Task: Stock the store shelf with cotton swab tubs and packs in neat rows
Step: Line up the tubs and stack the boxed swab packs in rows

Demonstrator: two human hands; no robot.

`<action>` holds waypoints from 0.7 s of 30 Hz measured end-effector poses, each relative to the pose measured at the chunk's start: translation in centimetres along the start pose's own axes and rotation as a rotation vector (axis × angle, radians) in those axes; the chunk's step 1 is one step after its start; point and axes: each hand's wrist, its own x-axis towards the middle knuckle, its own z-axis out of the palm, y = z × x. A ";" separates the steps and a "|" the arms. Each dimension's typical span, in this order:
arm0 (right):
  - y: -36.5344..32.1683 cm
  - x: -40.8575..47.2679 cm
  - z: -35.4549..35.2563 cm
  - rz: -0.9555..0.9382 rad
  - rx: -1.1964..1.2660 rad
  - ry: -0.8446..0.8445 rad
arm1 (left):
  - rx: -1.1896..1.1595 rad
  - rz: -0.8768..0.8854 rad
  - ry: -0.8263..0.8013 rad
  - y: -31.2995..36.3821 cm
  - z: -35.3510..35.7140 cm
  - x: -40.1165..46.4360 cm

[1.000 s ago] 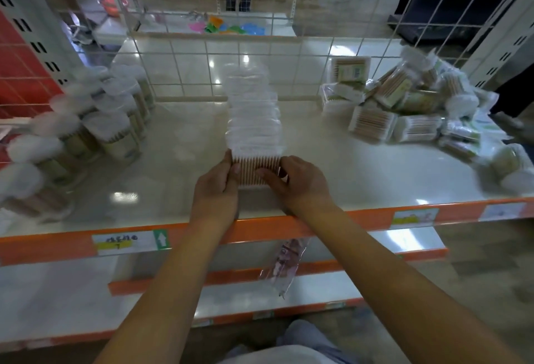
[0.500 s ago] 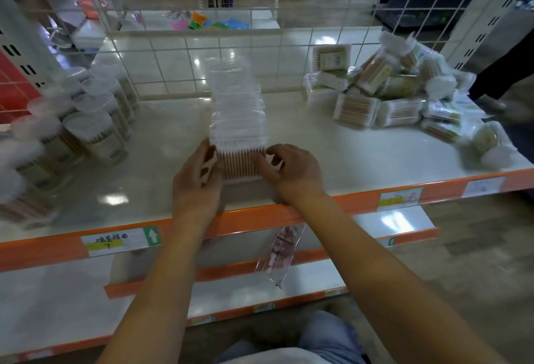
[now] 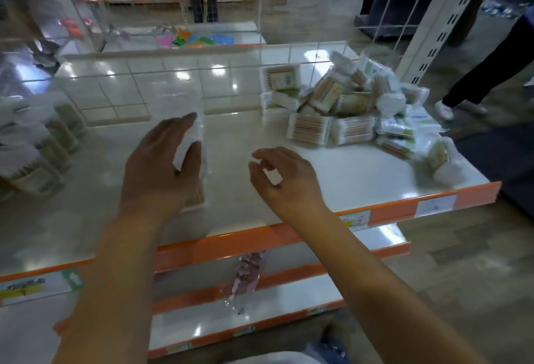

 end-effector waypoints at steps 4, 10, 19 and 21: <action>3.0 0.8 -3.7 0.028 0.000 -0.044 | -0.014 0.023 -0.131 4.3 3.9 0.7; 8.1 1.2 -10.2 0.215 0.015 -0.110 | -0.024 0.095 -0.249 9.8 10.5 1.6; 16.1 1.5 -17.8 0.240 0.008 0.062 | -0.099 0.138 -0.378 17.5 19.4 2.4; 18.0 1.9 -19.7 0.245 -0.010 0.096 | -0.131 0.144 -0.404 19.2 21.2 2.4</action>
